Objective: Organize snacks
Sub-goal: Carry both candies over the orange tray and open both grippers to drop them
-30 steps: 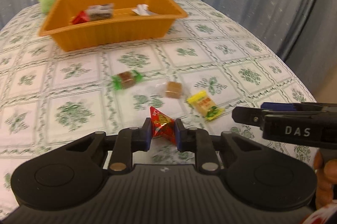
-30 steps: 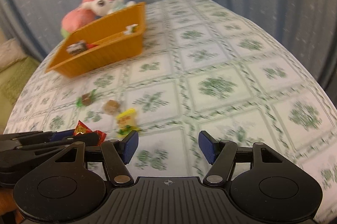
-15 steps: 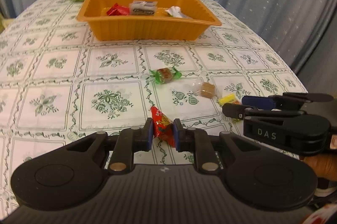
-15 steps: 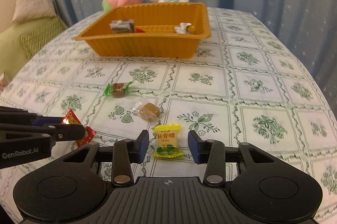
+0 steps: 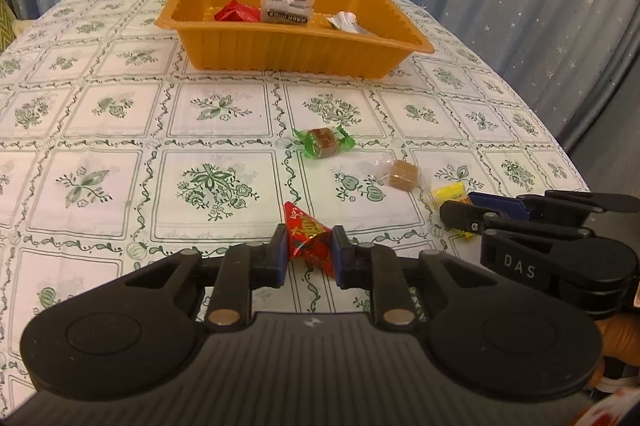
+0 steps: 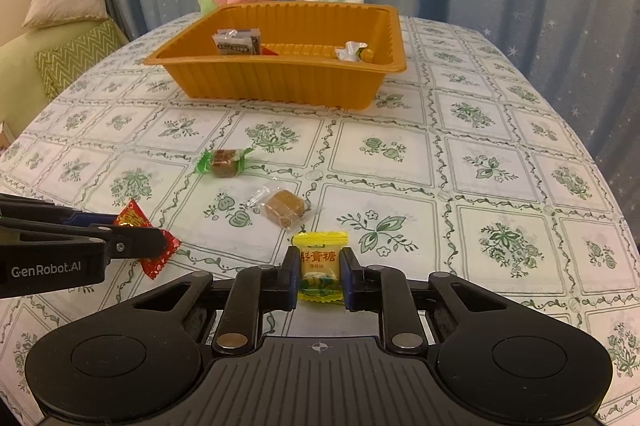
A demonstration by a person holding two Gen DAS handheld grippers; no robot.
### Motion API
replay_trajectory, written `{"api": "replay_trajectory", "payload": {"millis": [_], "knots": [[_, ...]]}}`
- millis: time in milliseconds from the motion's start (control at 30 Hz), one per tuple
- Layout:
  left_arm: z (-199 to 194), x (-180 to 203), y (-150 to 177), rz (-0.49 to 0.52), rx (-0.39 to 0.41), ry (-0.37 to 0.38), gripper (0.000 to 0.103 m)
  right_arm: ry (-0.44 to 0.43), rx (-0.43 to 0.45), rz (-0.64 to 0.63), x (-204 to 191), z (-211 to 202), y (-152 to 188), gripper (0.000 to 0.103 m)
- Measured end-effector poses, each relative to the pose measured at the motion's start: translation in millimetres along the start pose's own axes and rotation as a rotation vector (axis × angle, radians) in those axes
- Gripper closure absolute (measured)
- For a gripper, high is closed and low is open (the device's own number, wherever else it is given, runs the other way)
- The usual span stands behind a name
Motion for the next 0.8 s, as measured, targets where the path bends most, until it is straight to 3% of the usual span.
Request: {"api": "replay_trajectory", "payload": {"millis": [800], "knots": [[-62.9,2.7,-10.2,-0.024,0.082,-0.006,0.086,-0.003,0.061,0.052,-14.2,-66.2,-2.8,0.082]]}}
Point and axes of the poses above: each gripper's, at about its wrist camera, not at the fingertips, and z roughly the way its jaws point, x to its right, y to its underside, the point moved 9 cm from there along z, roughly the way its jaws point
